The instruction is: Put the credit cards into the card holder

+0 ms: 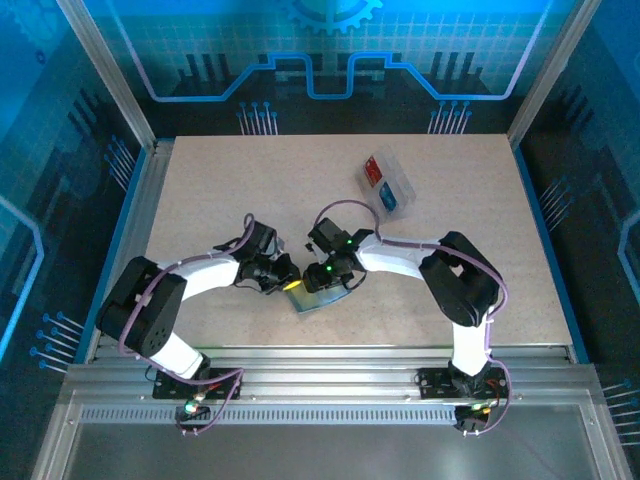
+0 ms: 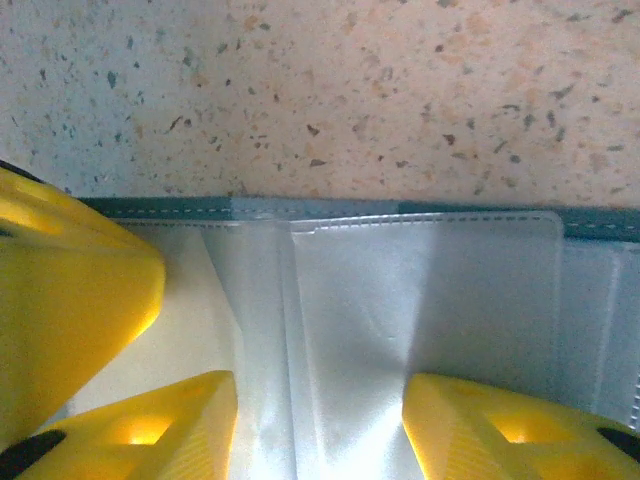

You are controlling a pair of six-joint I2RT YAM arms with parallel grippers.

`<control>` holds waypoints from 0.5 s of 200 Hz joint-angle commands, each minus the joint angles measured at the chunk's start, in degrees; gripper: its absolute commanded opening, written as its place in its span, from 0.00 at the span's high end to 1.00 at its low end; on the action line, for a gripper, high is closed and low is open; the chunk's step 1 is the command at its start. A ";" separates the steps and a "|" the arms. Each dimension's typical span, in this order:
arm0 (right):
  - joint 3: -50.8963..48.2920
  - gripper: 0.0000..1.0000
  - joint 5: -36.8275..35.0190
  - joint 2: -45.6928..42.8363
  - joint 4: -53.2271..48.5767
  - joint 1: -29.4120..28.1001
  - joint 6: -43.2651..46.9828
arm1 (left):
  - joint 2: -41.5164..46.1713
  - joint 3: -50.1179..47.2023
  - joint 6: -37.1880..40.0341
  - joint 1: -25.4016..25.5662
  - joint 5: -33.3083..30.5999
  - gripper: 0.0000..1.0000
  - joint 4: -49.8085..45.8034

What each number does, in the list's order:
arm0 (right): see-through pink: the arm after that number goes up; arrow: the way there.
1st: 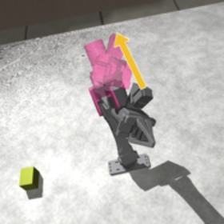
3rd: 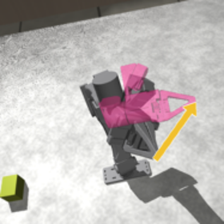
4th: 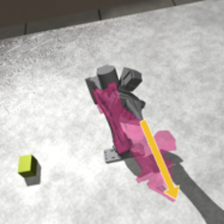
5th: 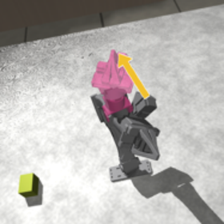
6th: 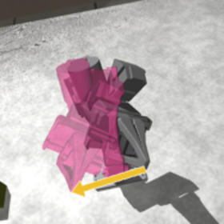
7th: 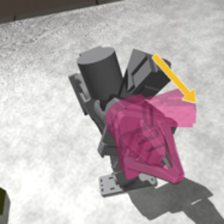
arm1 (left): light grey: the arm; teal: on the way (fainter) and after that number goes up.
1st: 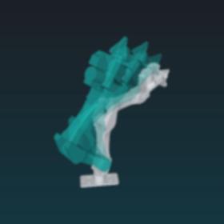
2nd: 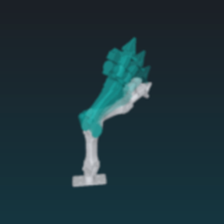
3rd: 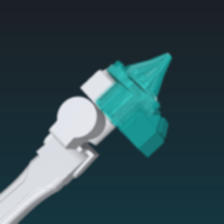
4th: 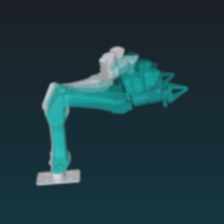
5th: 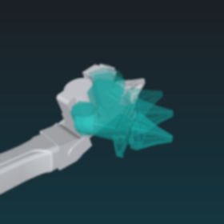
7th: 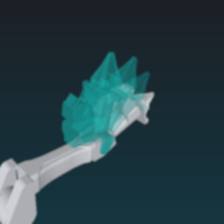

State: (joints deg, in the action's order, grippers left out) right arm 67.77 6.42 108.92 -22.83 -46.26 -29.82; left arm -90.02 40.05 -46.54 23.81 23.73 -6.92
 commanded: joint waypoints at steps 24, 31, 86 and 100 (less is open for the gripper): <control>-5.13 0.46 -6.39 2.65 0.28 2.62 -6.21 | -3.05 0.17 0.90 1.65 1.40 0.88 1.68; -5.78 0.47 -6.37 2.46 0.80 2.82 -7.11 | -3.06 0.20 0.84 1.67 2.20 0.87 2.37; -12.62 0.47 -6.69 -1.66 4.74 6.08 -12.49 | -1.50 3.58 3.30 1.66 1.92 0.85 -1.44; -14.86 0.48 -6.11 -2.79 6.24 7.48 -13.87 | -2.72 5.48 4.31 1.61 1.85 0.85 -2.71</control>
State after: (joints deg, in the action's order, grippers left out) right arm 59.00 7.51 104.33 -12.19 -42.92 -39.99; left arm -92.42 41.69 -45.45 25.04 24.45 -6.44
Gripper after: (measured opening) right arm 0.523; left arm 0.144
